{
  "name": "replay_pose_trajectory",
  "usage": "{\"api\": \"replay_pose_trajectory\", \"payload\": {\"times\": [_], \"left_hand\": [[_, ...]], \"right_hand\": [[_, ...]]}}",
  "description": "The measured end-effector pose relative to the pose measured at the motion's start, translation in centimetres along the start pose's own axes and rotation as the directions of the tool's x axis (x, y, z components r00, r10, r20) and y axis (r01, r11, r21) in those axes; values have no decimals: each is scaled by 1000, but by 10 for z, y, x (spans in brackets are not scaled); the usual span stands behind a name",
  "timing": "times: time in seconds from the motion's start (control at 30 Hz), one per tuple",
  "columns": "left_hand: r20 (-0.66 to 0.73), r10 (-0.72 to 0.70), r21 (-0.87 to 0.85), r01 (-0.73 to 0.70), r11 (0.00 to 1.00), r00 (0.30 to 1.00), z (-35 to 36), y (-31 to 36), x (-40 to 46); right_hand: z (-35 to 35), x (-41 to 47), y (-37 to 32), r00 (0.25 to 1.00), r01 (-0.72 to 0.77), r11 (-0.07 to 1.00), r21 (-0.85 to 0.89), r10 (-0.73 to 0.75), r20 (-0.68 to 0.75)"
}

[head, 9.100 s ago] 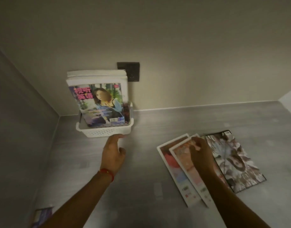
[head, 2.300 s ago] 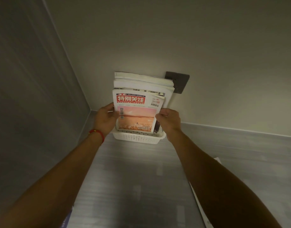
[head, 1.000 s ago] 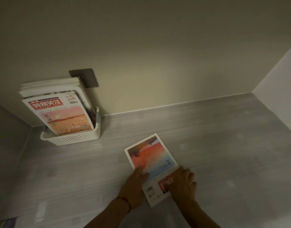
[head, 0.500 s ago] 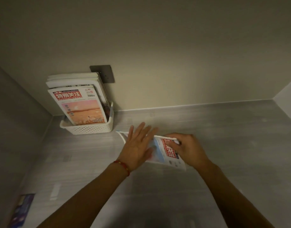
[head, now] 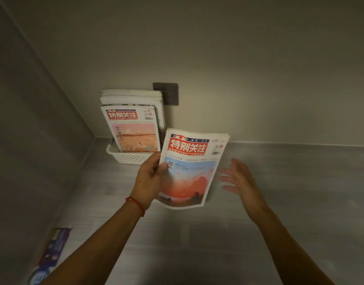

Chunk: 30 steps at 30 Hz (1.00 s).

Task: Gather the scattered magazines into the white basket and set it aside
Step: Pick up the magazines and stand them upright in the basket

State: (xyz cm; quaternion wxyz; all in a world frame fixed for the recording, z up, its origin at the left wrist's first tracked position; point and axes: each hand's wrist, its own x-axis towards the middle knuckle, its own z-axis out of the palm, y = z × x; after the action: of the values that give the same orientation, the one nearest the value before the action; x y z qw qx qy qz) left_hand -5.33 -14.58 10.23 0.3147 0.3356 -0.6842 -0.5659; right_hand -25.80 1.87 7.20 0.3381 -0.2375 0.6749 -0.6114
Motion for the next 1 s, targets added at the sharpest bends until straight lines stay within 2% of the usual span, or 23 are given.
{"api": "replay_pose_trajectory", "payload": {"times": [0.07,0.13,0.2,0.33,0.5,0.63,0.77,0.87,1.0], "left_hand": [[-21,-35,-73,33,997,999,-19,2,1],[-39,-55,-100,51,994,998,-41,2,5],[-34,-57,-115,53,992,998,-65,3,12],[2,-5,-94,5,996,1000,-112,5,34],[-54,125,-100,-130,986,991,-160,7,71],[-140,145,-5,-147,989,979,-185,7,103],[-226,69,70,-54,996,972,-192,-4,129],[-228,0,82,20,996,974,-194,-19,140],[-297,-117,98,152,984,948,-193,-48,154]], "right_hand": [[29,-2,3,990,58,985,-165,-36,138],[55,3,-3,979,169,927,-334,-118,169],[77,16,-15,980,172,919,-354,-121,160],[120,41,-40,957,216,916,-338,-130,259],[161,73,-69,956,274,900,-340,-218,194],[193,104,-89,930,350,785,-511,-354,95],[216,127,-86,908,382,713,-588,-409,94],[226,142,-74,926,345,712,-612,-364,98],[232,157,-51,955,277,748,-603,-281,91]]}}
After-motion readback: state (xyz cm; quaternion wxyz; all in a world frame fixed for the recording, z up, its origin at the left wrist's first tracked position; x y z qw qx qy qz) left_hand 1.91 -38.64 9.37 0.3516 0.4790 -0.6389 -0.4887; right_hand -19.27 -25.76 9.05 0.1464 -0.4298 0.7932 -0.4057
